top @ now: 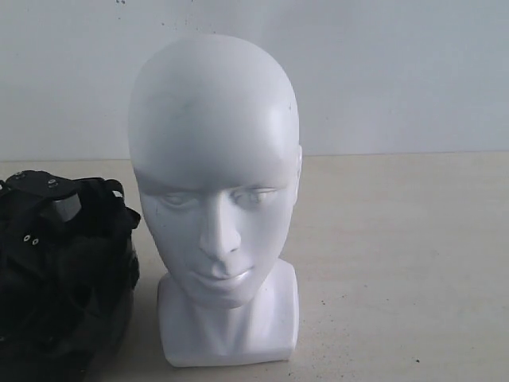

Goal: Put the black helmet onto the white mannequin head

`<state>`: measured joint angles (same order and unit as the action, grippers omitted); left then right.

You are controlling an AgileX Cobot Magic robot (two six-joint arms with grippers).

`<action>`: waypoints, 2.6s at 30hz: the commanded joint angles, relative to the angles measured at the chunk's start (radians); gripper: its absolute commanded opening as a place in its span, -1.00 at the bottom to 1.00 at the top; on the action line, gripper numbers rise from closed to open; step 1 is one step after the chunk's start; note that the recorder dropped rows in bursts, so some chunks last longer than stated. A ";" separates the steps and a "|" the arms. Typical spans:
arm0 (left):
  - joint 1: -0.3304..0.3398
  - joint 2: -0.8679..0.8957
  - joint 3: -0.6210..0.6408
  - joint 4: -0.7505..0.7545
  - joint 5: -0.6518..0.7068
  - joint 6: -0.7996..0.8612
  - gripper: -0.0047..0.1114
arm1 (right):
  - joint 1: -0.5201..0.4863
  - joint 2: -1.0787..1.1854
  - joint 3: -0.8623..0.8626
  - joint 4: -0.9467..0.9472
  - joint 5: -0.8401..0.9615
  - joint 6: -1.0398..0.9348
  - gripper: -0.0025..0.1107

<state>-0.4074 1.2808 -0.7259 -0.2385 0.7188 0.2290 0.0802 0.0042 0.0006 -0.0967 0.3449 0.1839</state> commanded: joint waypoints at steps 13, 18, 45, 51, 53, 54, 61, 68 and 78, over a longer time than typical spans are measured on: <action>0.000 -0.009 0.003 -0.148 -0.157 -0.005 0.22 | 0.000 -0.004 -0.001 -0.003 -0.002 -0.004 -0.96; 0.000 0.013 0.003 -0.308 -0.282 0.110 0.22 | 0.000 -0.004 -0.001 -0.003 -0.002 -0.004 -0.96; 0.000 0.202 -0.060 -0.188 -0.096 0.154 -0.77 | 0.000 -0.004 -0.001 -0.003 -0.006 -0.004 -0.96; 0.000 0.193 -0.060 -0.089 -0.014 0.089 -0.84 | 0.000 -0.004 -0.001 -0.003 -0.006 -0.004 -0.96; 0.000 0.173 -0.060 -0.040 0.001 0.058 -0.84 | 0.000 -0.004 -0.001 -0.003 -0.006 -0.004 -0.96; 0.000 0.159 -0.060 -0.001 0.014 0.028 -0.84 | 0.000 -0.004 -0.001 -0.003 -0.006 -0.004 -0.96; 0.002 0.019 -0.058 0.181 0.109 -0.078 -0.84 | 0.000 -0.004 -0.001 -0.003 -0.006 -0.004 -0.96; 0.002 -0.081 -0.052 0.238 0.130 -0.108 -0.84 | 0.000 -0.004 -0.001 -0.003 -0.006 -0.004 -0.96; 0.002 -0.164 -0.052 0.238 0.112 -0.124 -0.70 | 0.000 -0.004 -0.001 -0.003 -0.003 -0.004 -0.96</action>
<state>-0.4034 1.1374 -0.7820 0.0000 0.8373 0.1162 0.0802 0.0042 0.0006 -0.0967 0.3449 0.1839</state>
